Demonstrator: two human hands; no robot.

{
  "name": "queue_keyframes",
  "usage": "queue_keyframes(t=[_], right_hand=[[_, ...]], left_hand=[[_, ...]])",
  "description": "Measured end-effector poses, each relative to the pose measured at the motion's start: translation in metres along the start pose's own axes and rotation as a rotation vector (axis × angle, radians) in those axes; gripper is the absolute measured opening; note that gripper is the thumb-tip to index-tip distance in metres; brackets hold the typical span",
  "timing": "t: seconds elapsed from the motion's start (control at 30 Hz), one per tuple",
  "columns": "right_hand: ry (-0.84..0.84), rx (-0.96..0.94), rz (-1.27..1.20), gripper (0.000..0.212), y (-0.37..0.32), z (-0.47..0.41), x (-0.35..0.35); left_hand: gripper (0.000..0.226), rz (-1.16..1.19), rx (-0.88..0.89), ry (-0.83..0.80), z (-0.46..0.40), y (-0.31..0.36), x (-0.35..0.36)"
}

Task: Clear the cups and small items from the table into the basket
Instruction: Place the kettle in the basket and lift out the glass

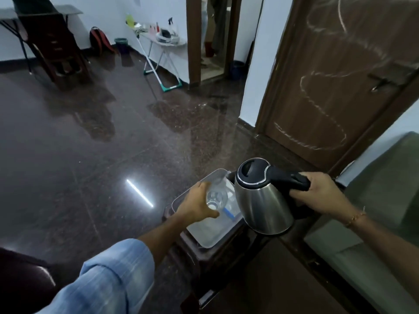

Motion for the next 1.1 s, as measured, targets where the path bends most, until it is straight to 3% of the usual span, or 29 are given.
queue_keyframes(t=[0.3, 1.1], right_hand=[[-0.147, -0.079, 0.253, 0.018, -0.075, 0.02, -0.029], [-0.333, -0.083, 0.734, 0.019, -0.163, 0.011, -0.015]], left_hand=[[0.104, -0.027, 0.107, 0.011, 0.017, 0.042, -0.017], [0.102, -0.061, 0.214, -0.003, 0.051, 0.075, -0.033]])
Point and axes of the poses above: each hand's wrist, its own z-axis away from the middle knuckle, its own x-axis out of the palm, y = z × x, the point moved 4 cm from there along -z, towards the middle knuckle, and after that the axes turned 11 degrees about -z, right-handed, at the moved point
